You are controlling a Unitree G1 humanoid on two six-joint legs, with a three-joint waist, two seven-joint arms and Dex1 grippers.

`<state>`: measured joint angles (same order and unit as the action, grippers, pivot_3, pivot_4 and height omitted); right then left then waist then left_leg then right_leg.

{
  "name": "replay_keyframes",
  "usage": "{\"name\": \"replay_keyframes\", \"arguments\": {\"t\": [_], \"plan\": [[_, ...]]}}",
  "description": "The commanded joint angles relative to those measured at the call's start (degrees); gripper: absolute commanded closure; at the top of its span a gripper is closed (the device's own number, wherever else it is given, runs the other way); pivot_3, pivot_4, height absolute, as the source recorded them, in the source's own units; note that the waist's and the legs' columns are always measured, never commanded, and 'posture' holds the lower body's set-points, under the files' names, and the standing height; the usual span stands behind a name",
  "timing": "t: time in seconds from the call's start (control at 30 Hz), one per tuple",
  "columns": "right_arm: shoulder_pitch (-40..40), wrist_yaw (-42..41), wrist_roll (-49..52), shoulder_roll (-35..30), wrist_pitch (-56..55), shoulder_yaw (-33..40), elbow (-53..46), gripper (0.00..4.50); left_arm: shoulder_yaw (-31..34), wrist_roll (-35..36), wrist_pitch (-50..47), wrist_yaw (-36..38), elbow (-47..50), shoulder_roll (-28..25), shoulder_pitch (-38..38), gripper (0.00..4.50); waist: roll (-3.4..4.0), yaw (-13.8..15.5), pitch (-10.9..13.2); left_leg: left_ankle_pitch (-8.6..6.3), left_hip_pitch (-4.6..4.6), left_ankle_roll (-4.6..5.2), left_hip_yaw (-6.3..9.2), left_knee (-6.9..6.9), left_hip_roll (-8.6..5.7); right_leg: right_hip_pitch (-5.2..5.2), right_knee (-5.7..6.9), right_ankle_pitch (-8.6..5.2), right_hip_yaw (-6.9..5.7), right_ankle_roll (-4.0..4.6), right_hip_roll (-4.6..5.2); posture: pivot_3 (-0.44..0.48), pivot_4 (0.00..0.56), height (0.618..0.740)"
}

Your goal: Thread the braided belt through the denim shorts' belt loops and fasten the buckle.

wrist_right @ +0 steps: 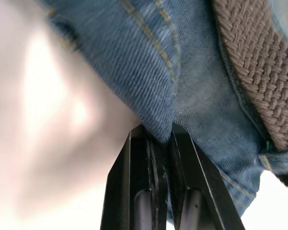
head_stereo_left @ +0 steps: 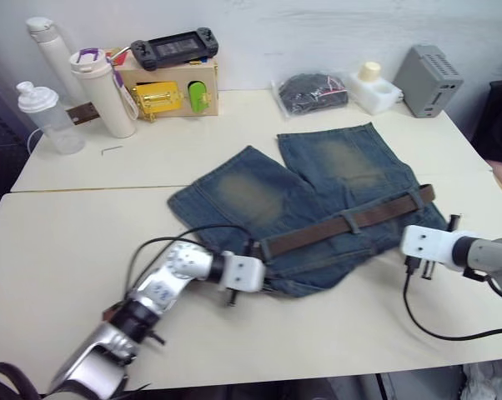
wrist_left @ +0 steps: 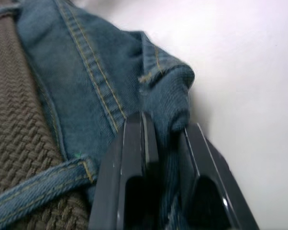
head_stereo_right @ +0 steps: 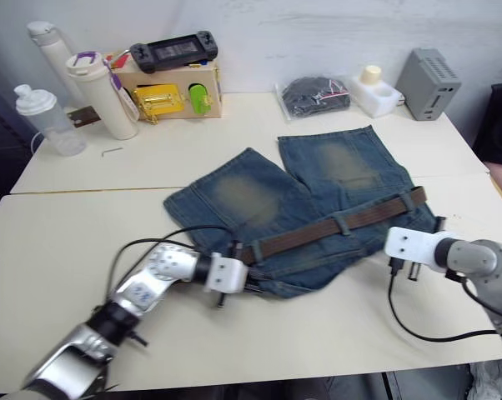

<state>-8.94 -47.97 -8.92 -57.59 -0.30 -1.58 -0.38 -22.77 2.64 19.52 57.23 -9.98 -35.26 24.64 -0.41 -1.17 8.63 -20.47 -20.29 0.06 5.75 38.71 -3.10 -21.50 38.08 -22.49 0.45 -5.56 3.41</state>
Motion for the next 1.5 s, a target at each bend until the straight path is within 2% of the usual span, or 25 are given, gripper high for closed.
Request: {"name": "replay_keyframes", "arguments": {"t": [0.03,0.13,0.23,0.33,0.47,0.63,0.93,1.13,1.2,1.3,1.43,1.47,1.5], "plan": [[1.0,-2.6,4.0,2.6,4.8,-1.1,-11.9,4.46,7.0,-3.6,5.3,-0.5,-14.3,-9.9,-0.6,4.11,0.1,-0.4,-0.1,-0.01,0.06,-0.06,0.05,-0.09,0.02,0.0,0.0,0.0,-0.02,0.01,0.0,0.0,0.15,0.74],[0.0,-2.7,3.3,6.6,12.5,-4.7,-19.1,4.46,8.0,-6.1,13.9,-1.3,-24.8,-15.1,3.0,4.11,0.22,-0.5,-0.1,-0.01,0.16,-0.21,0.09,-0.26,0.01,-0.02,0.0,0.02,-0.02,0.05,0.01,0.0,0.15,0.74],[-3.6,-0.2,0.3,10.9,18.5,-8.5,-21.3,4.46,8.2,-6.2,18.2,-0.7,-29.6,-16.8,5.3,4.11,0.27,-0.3,-0.1,-0.02,0.15,-0.23,0.1,-0.37,-0.13,-0.08,-0.07,0.02,-0.04,0.05,0.12,0.0,0.15,0.74],[-6.9,4.2,-5.0,13.9,19.4,-11.8,-17.8,4.46,8.7,-4.2,18.6,0.4,-28.4,-16.1,3.1,4.11,0.29,-0.3,-0.1,-0.04,0.09,-0.18,0.1,-0.35,-0.29,-0.1,-0.1,0.02,-0.06,0.05,0.29,0.0,0.15,0.74],[-8.7,7.4,-9.3,13.3,18.4,-12.8,-11.8,4.46,10.5,-1.7,16.1,0.4,-22.9,-14.8,-2.3,4.11,0.34,-0.4,-0.1,-0.05,0.09,-0.16,0.09,-0.42,-0.31,-0.17,-0.07,0.02,-0.07,0.05,0.34,0.0,0.15,0.74],[-8.7,7.4,-8.5,13.0,17.2,-12.0,-9.6,4.46,11.4,-3.8,15.3,-2.0,-20.8,-14.2,-6.3,4.11,0.38,-0.3,-0.2,-0.05,0.11,-0.16,0.09,-0.41,-0.32,-0.15,-0.05,0.02,-0.08,0.05,0.35,0.0,0.15,0.74],[-7.8,7.0,-8.5,12.5,16.3,-12.1,-8.9,4.46,11.6,-5.8,15.0,-5.2,-20.7,-13.0,-7.3,4.11,0.57,-0.1,-0.4,-0.06,0.13,-0.14,0.1,-0.4,-0.34,-0.1,-0.07,0.02,-0.08,0.05,0.37,0.0,0.15,0.74],[-7.0,6.0,-6.2,13.5,17.5,-11.4,-9.3,4.46,13.1,-2.6,12.9,-5.0,-17.9,-11.2,-7.6,4.11,0.64,0.7,-0.5,-0.06,0.14,-0.14,0.1,-0.23,-0.35,-0.03,-0.07,0.02,-0.08,0.05,0.38,0.0,0.15,0.74],[-6.4,5.7,-5.0,13.6,18.2,-10.4,-10.0,4.5,14.0,-0.6,11.2,-4.3,-16.1,-10.9,-8.3,3.23,0.64,0.9,-0.5,-0.07,0.13,-0.13,0.09,-0.22,-0.35,-0.03,-0.08,0.02,-0.07,0.05,0.38,0.0,0.15,0.74],[-6.1,5.5,-1.9,13.8,19.3,-7.3,-11.2,3.25,15.4,2.0,7.5,-2.7,-11.6,-11.9,-9.9,1.97,0.63,1.1,-0.5,-0.08,0.1,-0.12,0.13,-0.22,-0.34,-0.04,-0.09,0.02,-0.08,0.05,0.38,0.0,0.15,0.74],[-7.5,8.5,5.3,18.1,23.4,0.8,-14.2,1.46,19.7,8.4,-3.5,-2.6,1.1,-13.5,-13.5,0.33,0.67,1.0,-0.4,-0.08,0.05,-0.11,0.11,-0.31,-0.34,-0.07,-0.12,0.02,-0.05,0.05,0.39,0.0,0.15,0.74],[-8.0,9.3,6.2,18.9,24.6,2.1,-14.6,0.97,20.6,10.4,-6.6,-2.3,4.1,-13.8,-14.4,0.0,0.68,0.9,-0.4,-0.08,0.05,-0.11,0.09,-0.32,-0.34,-0.07,-0.12,0.02,-0.04,0.05,0.39,0.0,0.15,0.74],[-8.7,9.8,8.3,20.3,27.0,3.9,-14.9,0.55,22.3,14.3,-11.6,-2.7,8.4,-13.7,-15.2,0.0,0.72,0.9,-0.3,-0.08,0.02,-0.11,0.1,-0.34,-0.33,-0.09,-0.11,0.02,-0.04,0.05,0.38,0.0,0.15,0.74]]}}
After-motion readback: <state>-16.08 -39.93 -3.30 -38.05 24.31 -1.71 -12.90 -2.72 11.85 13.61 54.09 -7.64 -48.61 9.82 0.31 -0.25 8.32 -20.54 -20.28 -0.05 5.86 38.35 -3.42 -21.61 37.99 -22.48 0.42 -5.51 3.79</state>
